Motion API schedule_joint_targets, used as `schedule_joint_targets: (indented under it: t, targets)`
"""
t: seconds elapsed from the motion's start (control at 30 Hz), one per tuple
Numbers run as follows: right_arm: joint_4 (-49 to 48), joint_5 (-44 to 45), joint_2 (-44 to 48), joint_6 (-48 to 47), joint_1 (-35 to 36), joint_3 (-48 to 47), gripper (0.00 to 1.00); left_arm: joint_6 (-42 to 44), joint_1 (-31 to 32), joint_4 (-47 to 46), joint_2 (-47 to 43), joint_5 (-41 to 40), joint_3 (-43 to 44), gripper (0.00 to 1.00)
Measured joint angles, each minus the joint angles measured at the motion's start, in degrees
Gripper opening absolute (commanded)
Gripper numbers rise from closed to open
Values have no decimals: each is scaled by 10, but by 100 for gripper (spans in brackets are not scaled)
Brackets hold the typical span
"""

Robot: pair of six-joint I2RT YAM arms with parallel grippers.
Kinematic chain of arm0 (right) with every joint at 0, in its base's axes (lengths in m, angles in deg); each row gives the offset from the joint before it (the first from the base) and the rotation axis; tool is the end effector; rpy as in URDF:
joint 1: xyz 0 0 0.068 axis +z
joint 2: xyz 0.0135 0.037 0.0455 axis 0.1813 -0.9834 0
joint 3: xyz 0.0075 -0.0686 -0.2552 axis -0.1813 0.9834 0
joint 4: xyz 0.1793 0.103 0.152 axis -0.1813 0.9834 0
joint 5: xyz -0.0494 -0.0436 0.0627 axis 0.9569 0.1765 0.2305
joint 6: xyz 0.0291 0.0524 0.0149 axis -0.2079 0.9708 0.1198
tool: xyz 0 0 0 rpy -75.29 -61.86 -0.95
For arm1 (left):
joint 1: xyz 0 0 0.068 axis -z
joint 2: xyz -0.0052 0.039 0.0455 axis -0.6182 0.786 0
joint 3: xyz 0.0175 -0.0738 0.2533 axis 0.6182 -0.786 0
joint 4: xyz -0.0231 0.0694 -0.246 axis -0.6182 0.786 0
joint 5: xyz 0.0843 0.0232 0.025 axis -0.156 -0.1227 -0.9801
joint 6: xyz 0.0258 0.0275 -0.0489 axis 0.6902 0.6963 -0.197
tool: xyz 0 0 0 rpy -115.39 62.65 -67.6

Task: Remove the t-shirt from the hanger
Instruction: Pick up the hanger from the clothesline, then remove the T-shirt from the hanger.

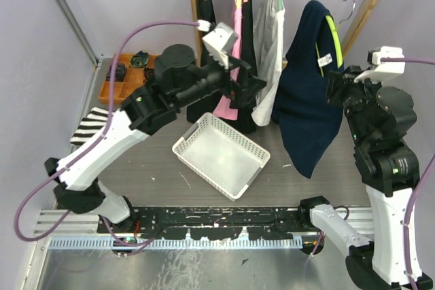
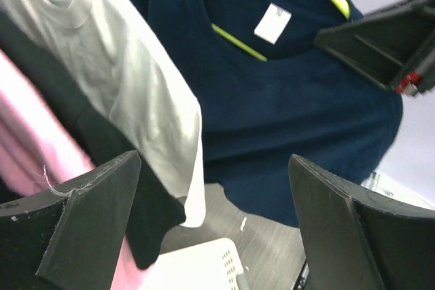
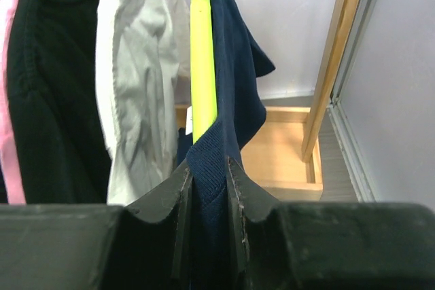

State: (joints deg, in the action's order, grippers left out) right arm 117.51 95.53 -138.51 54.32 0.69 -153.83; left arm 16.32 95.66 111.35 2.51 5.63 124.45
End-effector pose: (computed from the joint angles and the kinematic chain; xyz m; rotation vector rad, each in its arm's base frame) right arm 0.1218 0.0136 0.5085 0.0922 1.5490 0.0536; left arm 0.1706 -0.2655 0.5173 0.6494 1.5275 -0.8940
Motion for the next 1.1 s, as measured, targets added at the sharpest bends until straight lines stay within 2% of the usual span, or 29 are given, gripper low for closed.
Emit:
schedule_joint_targets:
  t: [0.17,0.37,0.53,0.77,1.1]
  targets:
    - [23,-32,44,15,0,30,1,27,19,-28,82,-8,64,98]
    - [46,-53,75,26,0,36,1,50,25,-83,155,-17,90,98]
    - [53,-59,92,27,0,36,1,66,25,-121,217,-21,145,98]
    - [63,-74,106,29,0,42,1,86,36,-187,245,-21,157,98]
    - [76,-83,118,30,0,50,1,123,61,-228,330,-54,257,99]
